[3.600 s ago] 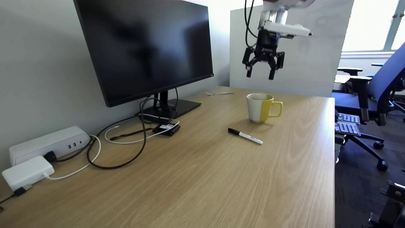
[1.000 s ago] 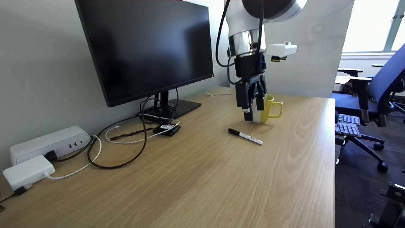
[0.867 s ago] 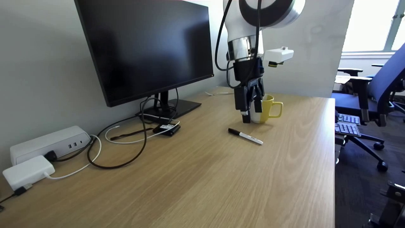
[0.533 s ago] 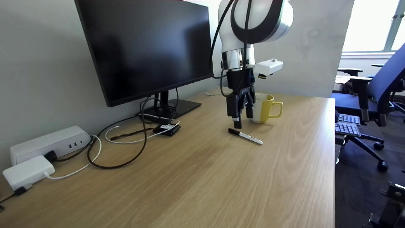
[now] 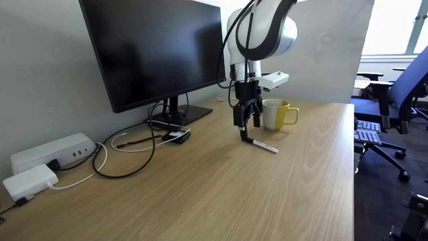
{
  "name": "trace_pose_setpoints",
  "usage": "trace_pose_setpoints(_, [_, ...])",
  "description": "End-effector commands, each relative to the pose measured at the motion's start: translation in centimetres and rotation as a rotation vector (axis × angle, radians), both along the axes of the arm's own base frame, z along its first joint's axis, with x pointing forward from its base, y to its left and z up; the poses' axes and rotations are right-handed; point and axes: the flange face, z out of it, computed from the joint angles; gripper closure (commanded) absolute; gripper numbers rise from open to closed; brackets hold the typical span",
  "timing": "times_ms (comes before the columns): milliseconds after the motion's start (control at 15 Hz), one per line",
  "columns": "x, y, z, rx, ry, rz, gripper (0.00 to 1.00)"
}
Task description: Pick up the cup, move it to the right, pick up the pen from the table and put it in the cup.
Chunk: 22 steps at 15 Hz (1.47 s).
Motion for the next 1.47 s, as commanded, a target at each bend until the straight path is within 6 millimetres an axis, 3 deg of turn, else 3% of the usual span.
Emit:
trace_pose_setpoints(0, [1.3, -0.7, -1.1, 0.002, -0.009, 0.011, 0.0])
trace_pose_setpoints(200, [1.6, -0.9, -2.2, 0.002, 0.001, 0.006, 0.0])
trace_pose_setpoints(333, [1.7, -0.7, -2.8, 0.0, 0.005, 0.006, 0.11])
trace_pose_setpoints(400, [1.7, -0.7, -3.0, 0.001, 0.007, 0.007, 0.34])
trace_pose_setpoints(600, [1.8, -0.6, -3.5, 0.0, 0.012, 0.007, 0.44])
trace_pose_setpoints(1133, [2.2, -0.9, -3.1, -0.002, 0.006, -0.001, 0.99])
trace_pose_setpoints(1400, [2.3, -0.8, -2.2, -0.007, -0.001, -0.054, 0.96])
